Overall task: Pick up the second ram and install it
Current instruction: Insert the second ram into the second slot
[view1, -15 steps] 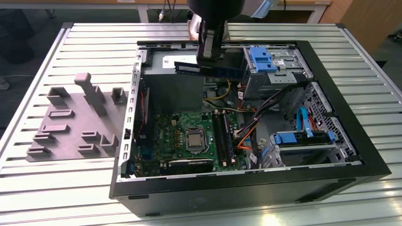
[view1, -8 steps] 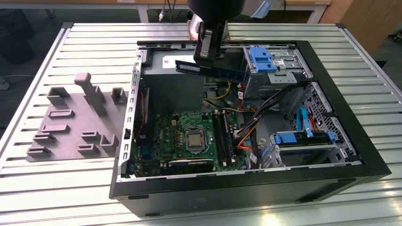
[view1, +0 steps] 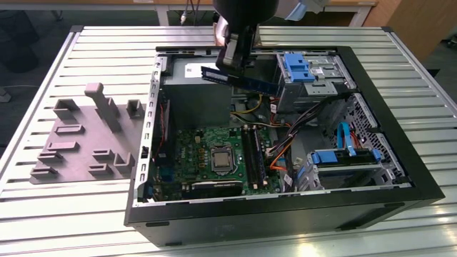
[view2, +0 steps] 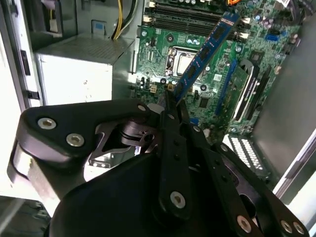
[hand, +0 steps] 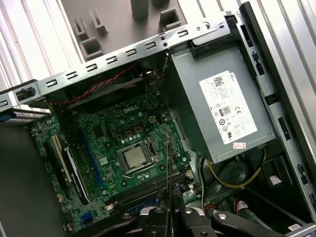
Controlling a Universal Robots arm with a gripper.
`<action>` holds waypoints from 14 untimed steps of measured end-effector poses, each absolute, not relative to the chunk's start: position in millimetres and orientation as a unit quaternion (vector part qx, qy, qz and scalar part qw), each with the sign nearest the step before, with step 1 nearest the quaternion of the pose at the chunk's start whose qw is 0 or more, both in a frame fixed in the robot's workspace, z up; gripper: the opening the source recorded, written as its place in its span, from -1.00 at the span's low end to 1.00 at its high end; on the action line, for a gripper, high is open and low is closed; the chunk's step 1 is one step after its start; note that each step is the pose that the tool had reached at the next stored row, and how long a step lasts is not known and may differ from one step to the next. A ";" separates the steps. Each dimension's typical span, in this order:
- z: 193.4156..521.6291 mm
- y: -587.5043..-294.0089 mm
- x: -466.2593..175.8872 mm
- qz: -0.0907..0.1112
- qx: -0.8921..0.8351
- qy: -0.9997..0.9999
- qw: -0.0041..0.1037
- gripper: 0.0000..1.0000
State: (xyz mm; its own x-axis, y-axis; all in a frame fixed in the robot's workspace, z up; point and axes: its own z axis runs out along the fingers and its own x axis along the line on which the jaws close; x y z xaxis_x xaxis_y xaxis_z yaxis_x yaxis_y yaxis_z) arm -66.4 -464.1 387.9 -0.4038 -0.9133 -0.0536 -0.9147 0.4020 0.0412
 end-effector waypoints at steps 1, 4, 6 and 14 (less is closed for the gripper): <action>387.9 -464.0 -66.3 0.032 -0.539 0.842 0.011 -0.72; 387.6 -464.0 -66.3 0.031 -0.516 0.856 0.012 -0.72; 387.5 -464.1 -66.3 0.031 -0.501 0.865 0.013 -0.72; 386.8 -464.1 -66.4 0.030 -0.436 0.899 0.015 -0.72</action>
